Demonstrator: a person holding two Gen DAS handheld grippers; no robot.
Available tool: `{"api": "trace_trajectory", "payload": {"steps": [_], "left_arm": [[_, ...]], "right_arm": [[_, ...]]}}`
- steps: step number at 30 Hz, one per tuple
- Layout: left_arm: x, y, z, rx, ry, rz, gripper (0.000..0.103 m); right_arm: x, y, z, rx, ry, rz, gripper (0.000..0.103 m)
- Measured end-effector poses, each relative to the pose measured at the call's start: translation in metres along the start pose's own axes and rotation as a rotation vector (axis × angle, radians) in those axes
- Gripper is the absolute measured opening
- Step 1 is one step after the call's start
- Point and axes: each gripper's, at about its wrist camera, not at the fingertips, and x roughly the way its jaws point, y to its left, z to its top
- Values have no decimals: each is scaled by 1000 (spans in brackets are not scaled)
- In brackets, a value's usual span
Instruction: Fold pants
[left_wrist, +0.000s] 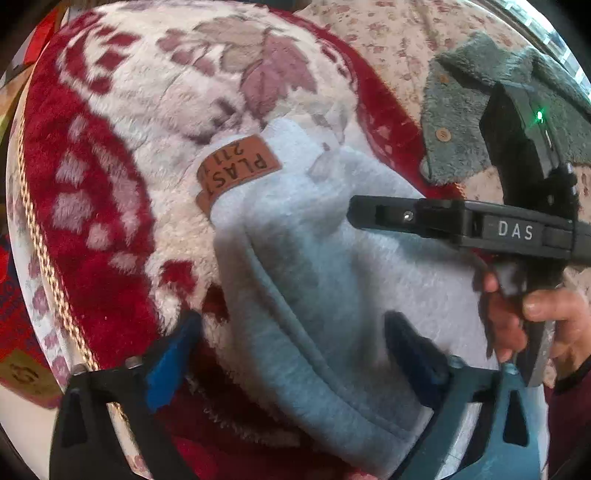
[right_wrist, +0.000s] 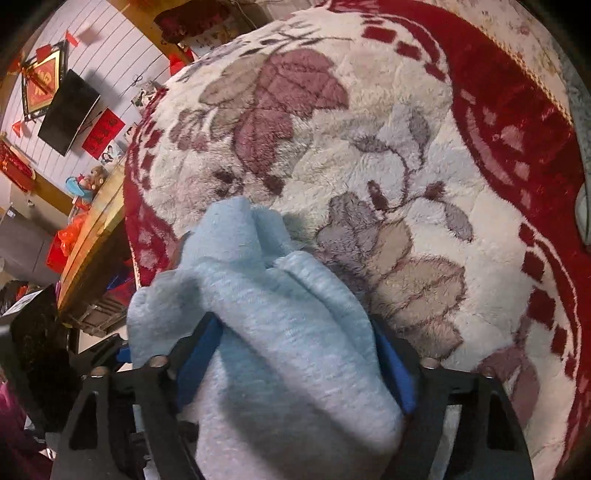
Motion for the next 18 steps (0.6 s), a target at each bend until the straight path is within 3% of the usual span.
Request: {"api": "trace_trajectory", "payload": {"steps": [2,5,9,18], "left_arm": [[-2,-6,2,25,-12,-75,42],[-10,-11,4,51,-47,-111,26],[-28,-18,7,102,-128,-158,24],[-78,-60,0,273,-333,-221,24]], "right_arm": [[-6,10,2,-39,12,-35,64],[-16,23,4,-98,18,-96,49],[-35,31,4,-131,-4,-139,41],[-98,49,-2,-134,-122,-167,41]]}}
